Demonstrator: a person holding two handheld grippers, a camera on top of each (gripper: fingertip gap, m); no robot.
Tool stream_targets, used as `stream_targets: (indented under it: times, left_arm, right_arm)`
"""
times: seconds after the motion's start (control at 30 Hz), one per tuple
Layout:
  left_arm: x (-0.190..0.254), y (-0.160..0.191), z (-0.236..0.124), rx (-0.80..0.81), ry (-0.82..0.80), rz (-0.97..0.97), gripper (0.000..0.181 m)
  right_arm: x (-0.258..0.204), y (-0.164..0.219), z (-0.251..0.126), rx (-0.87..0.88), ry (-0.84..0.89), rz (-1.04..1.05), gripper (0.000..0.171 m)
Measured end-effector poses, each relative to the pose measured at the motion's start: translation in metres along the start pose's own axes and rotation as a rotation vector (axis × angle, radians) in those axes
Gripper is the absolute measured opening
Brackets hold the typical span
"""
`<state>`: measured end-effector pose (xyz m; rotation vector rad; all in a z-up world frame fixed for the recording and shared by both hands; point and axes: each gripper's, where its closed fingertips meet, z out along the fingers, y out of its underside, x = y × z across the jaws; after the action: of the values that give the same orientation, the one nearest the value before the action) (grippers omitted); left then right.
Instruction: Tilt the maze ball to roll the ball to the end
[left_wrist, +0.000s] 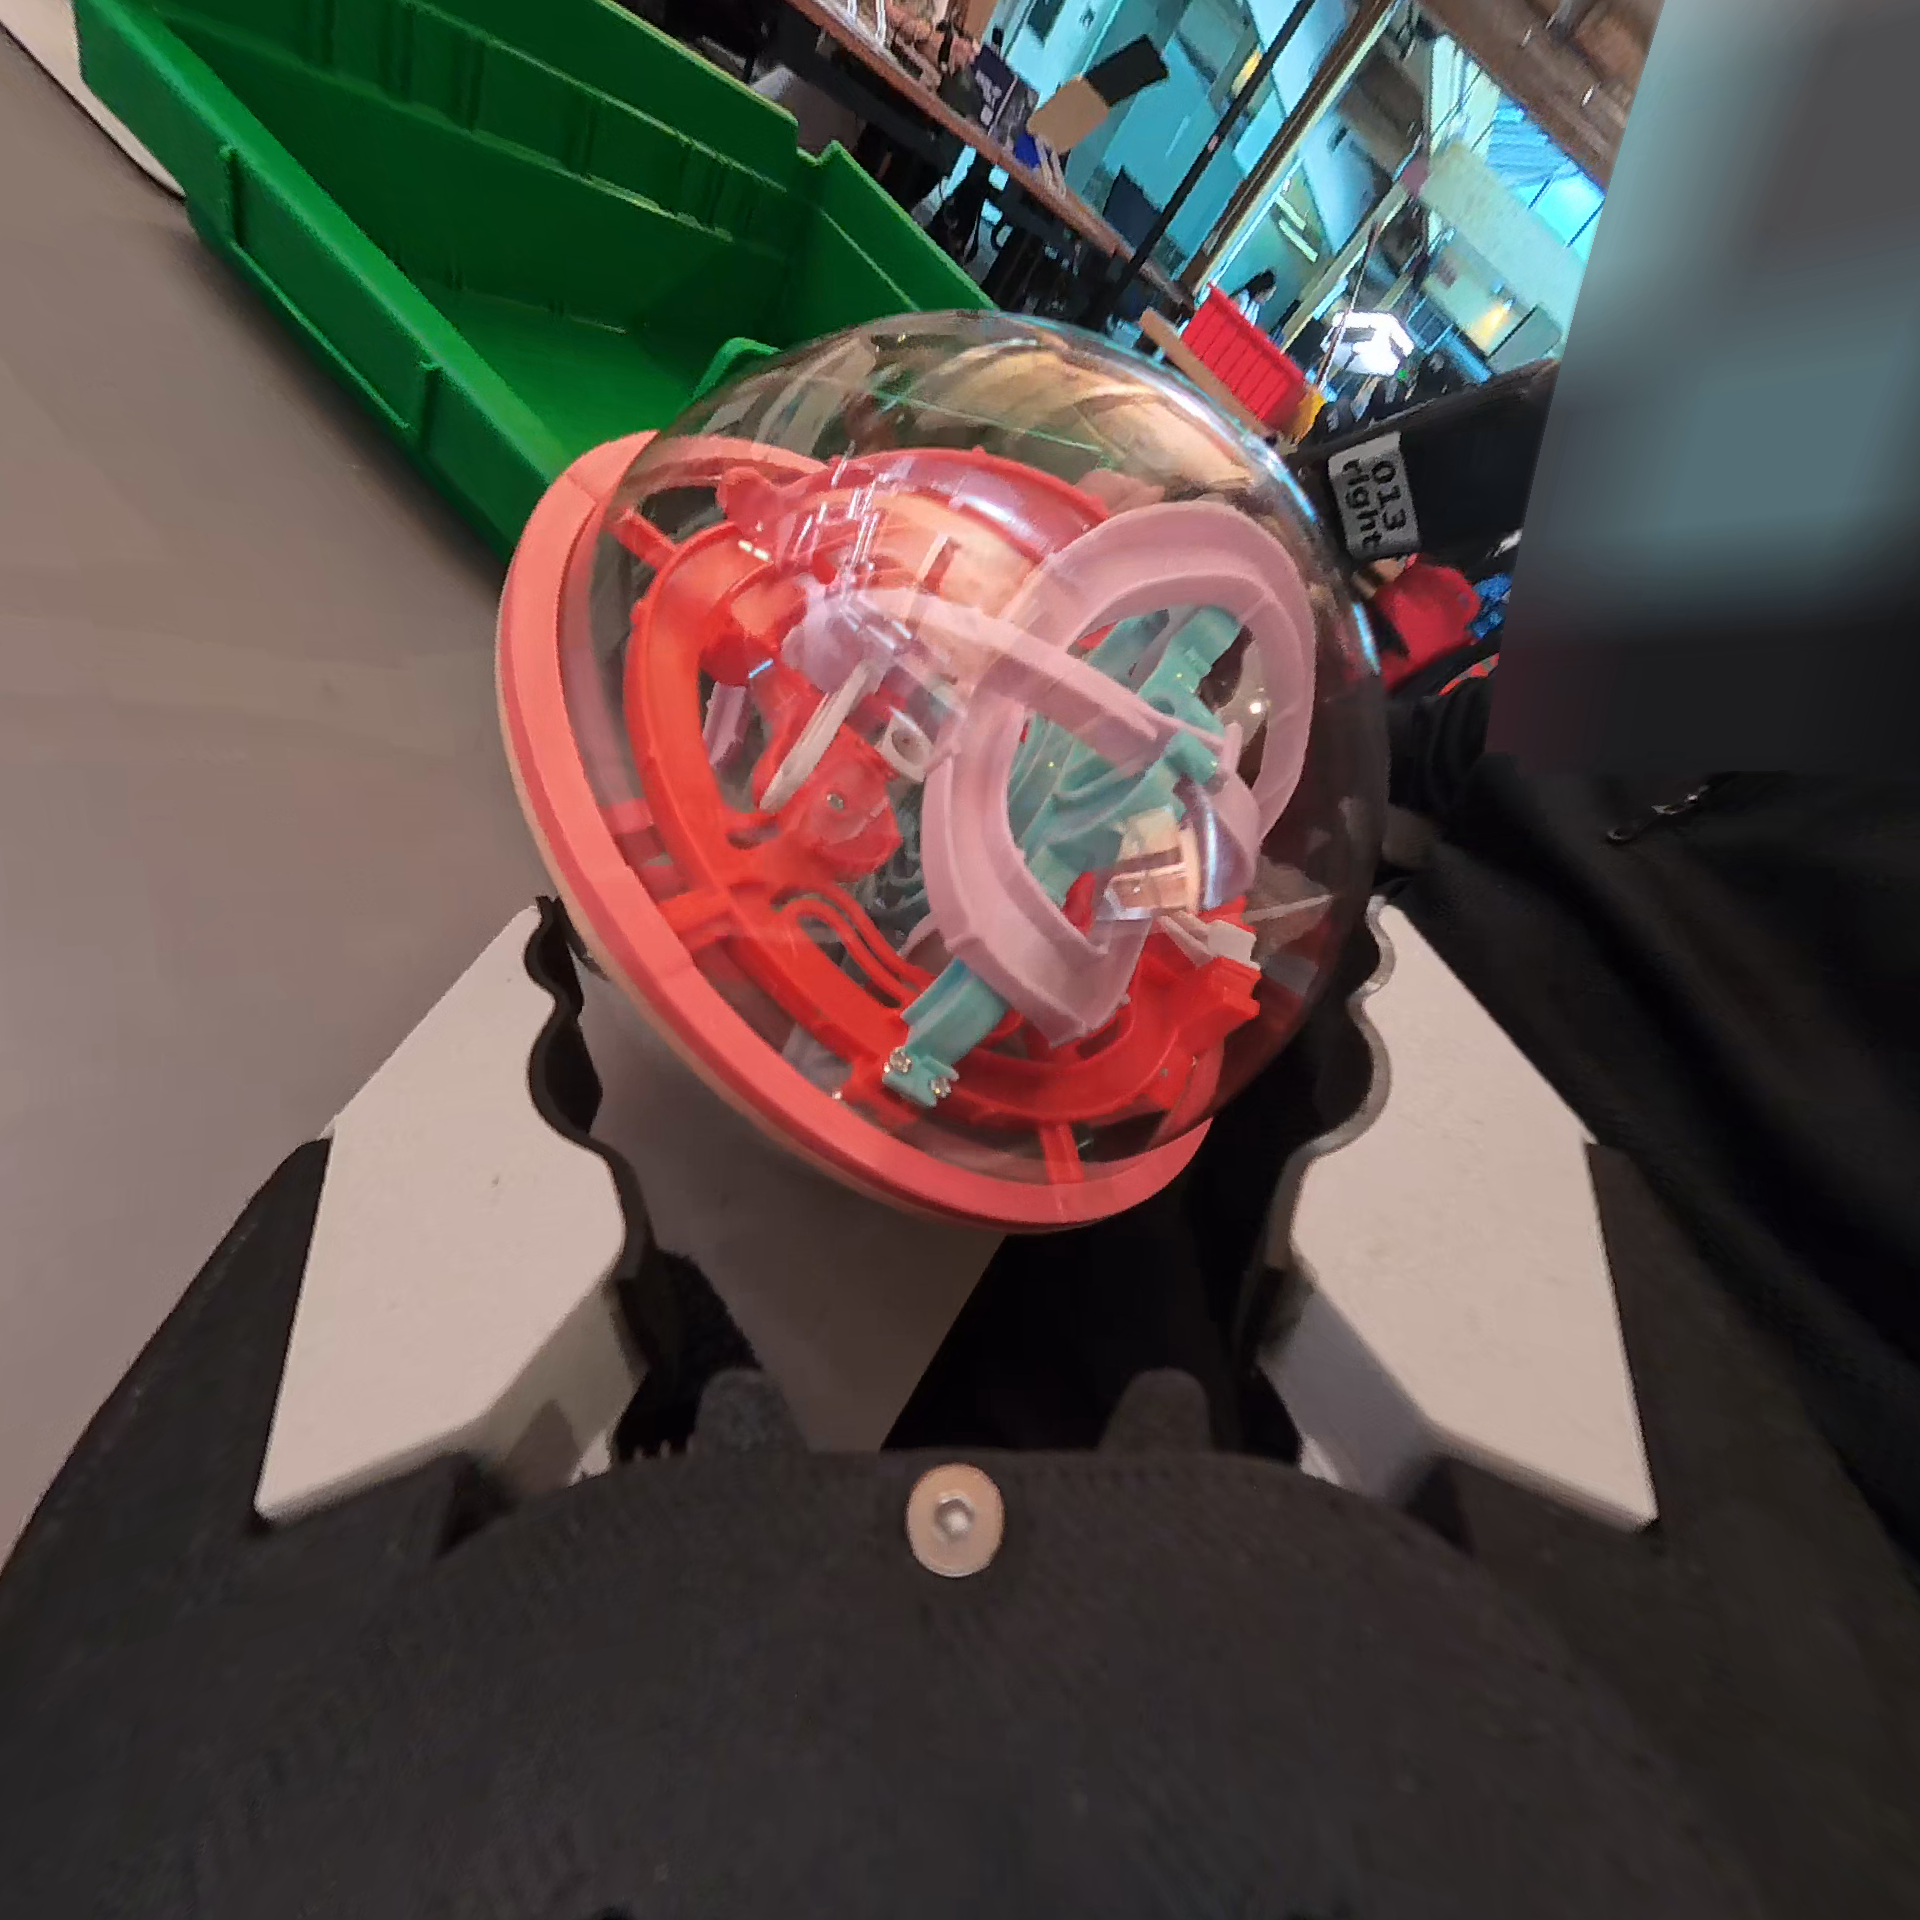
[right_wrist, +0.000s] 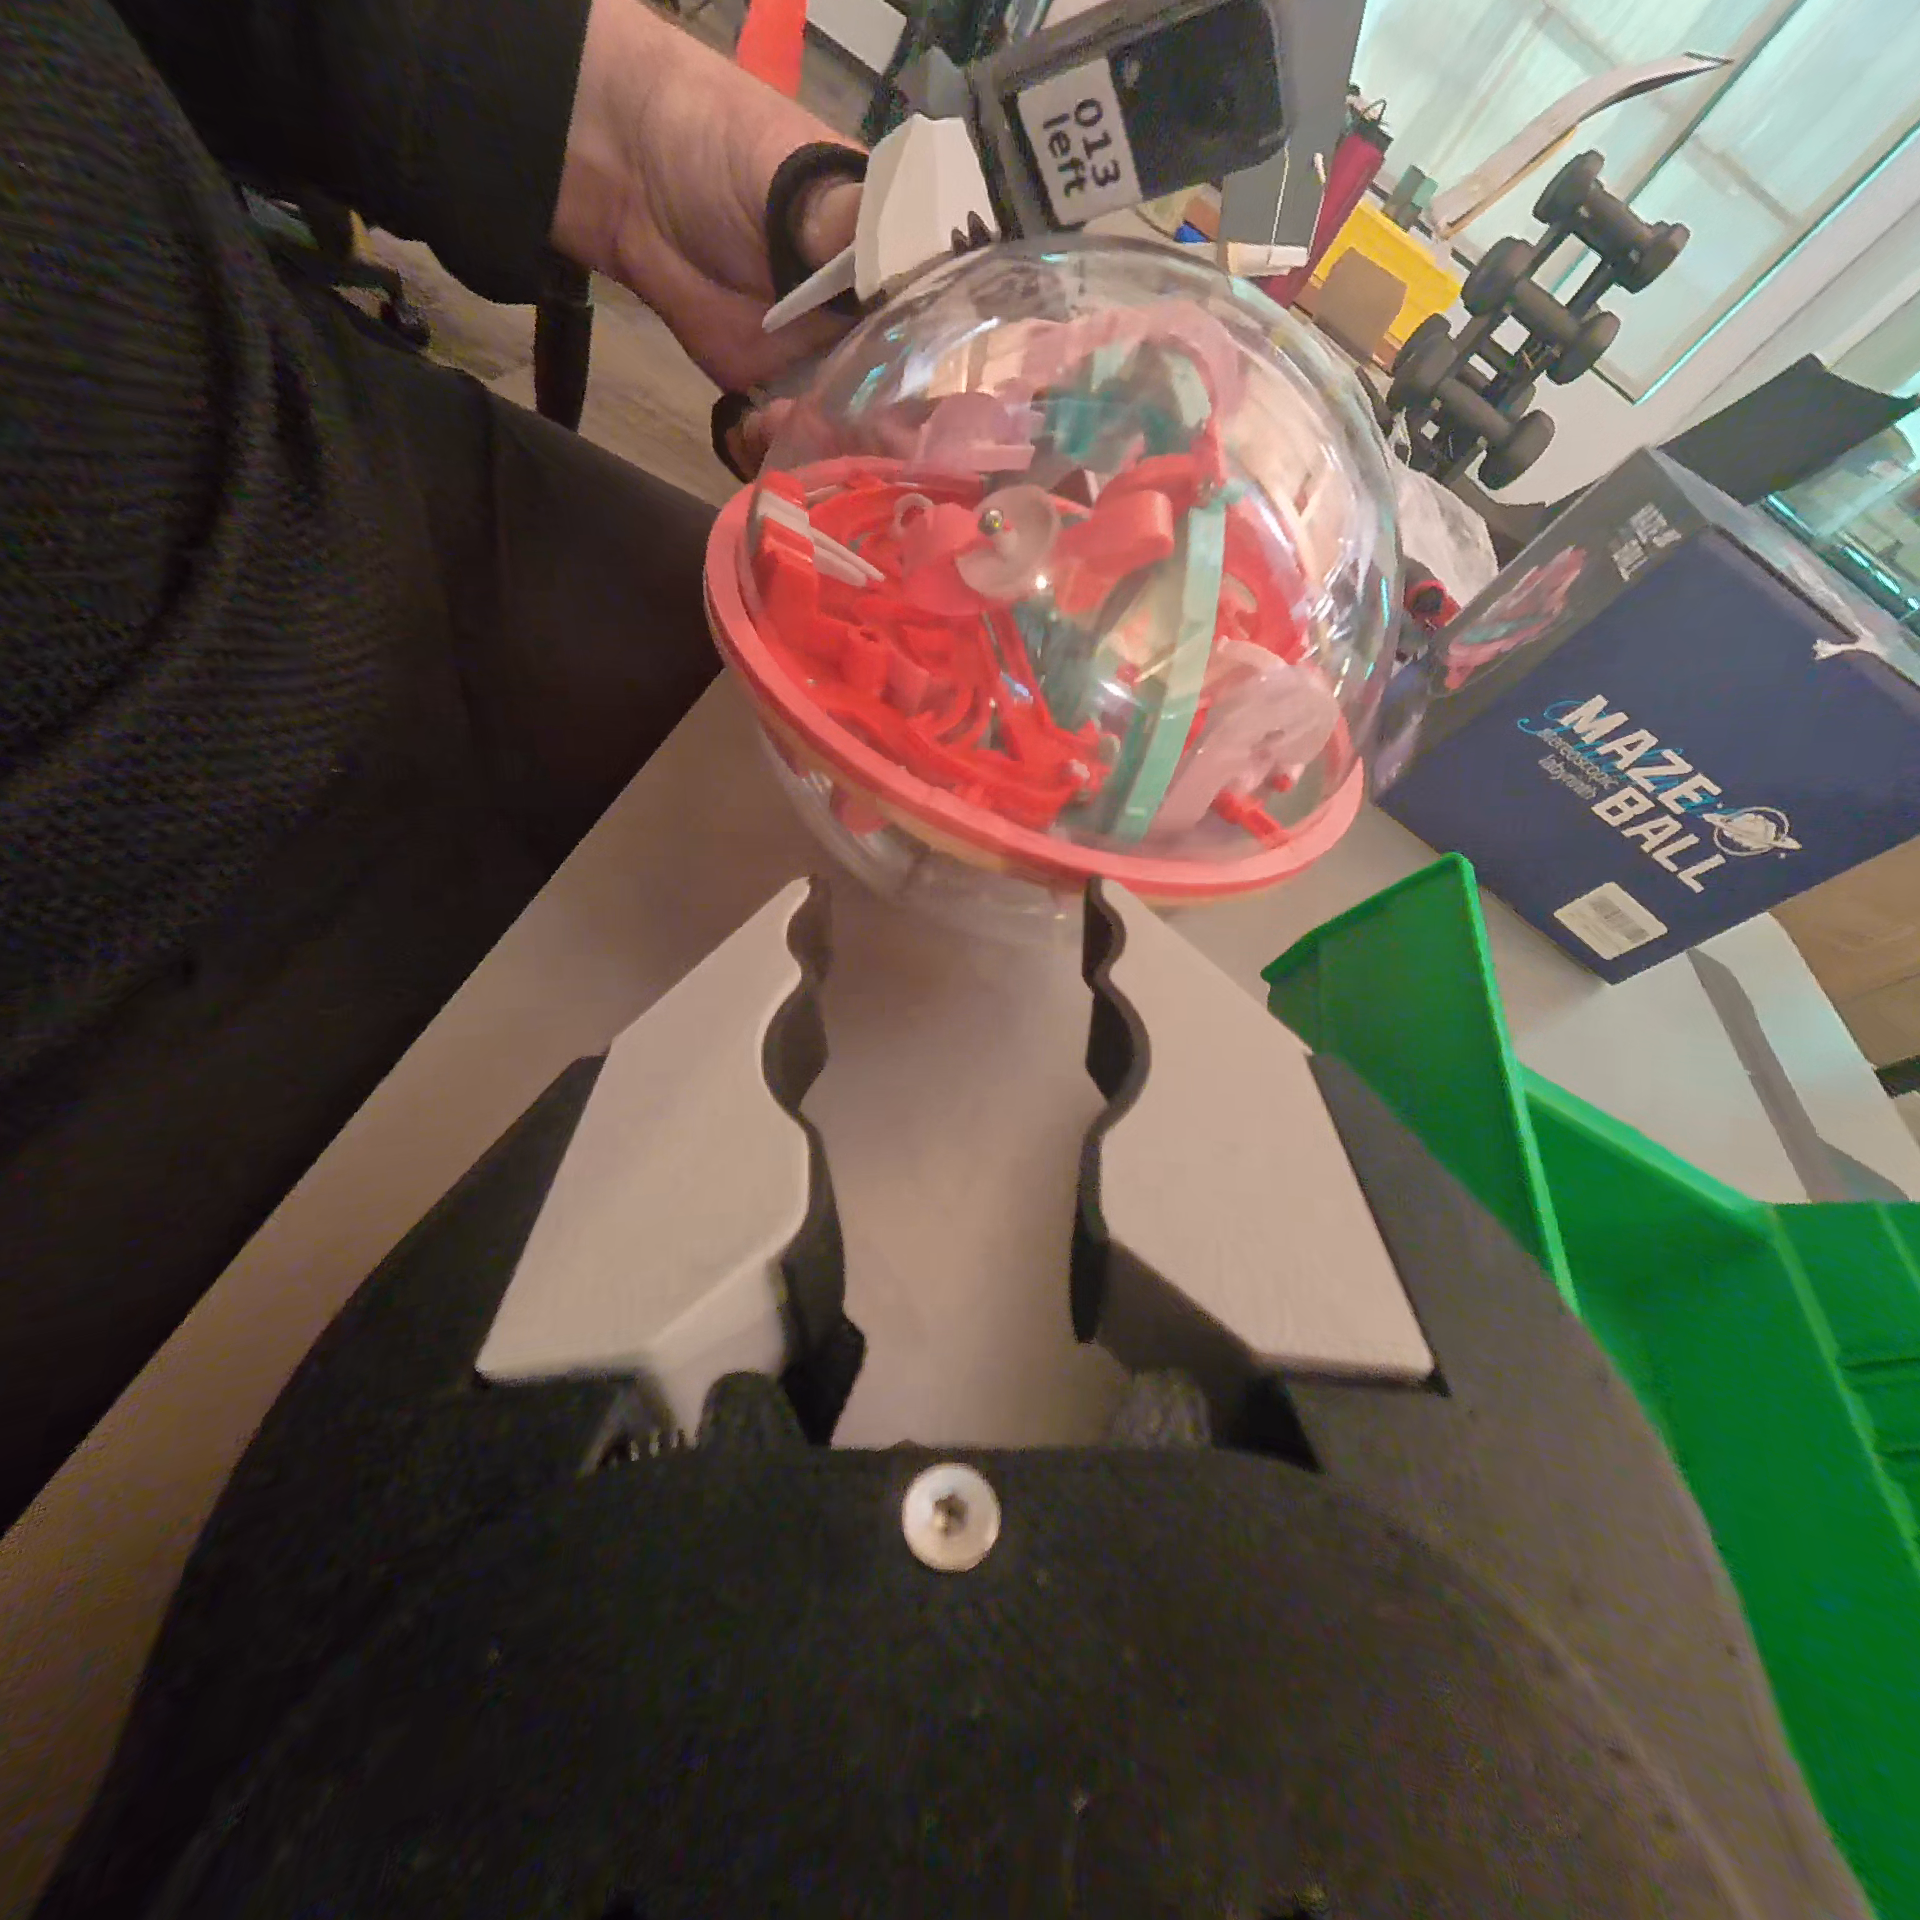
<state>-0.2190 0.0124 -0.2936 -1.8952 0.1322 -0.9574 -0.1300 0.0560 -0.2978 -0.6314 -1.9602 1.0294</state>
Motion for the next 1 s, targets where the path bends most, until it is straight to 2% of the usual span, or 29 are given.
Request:
stream_targets:
  times: [0.33,0.8,1.0]
  left_arm:
    - [-0.001,0.001,-0.002,0.015,0.011,-0.02,0.139]
    - [-0.007,0.003,-0.004,0.035,0.027,-0.086,0.139]
    - [-0.016,0.025,0.004,-0.063,-0.002,-0.111,0.132]
  right_arm:
    - [-0.002,-0.001,0.004,0.004,-0.001,0.013,0.054]
    - [-0.012,-0.007,0.008,0.019,-0.032,0.01,0.054]
    - [-0.009,-0.005,0.01,0.005,-0.013,0.025,0.057]
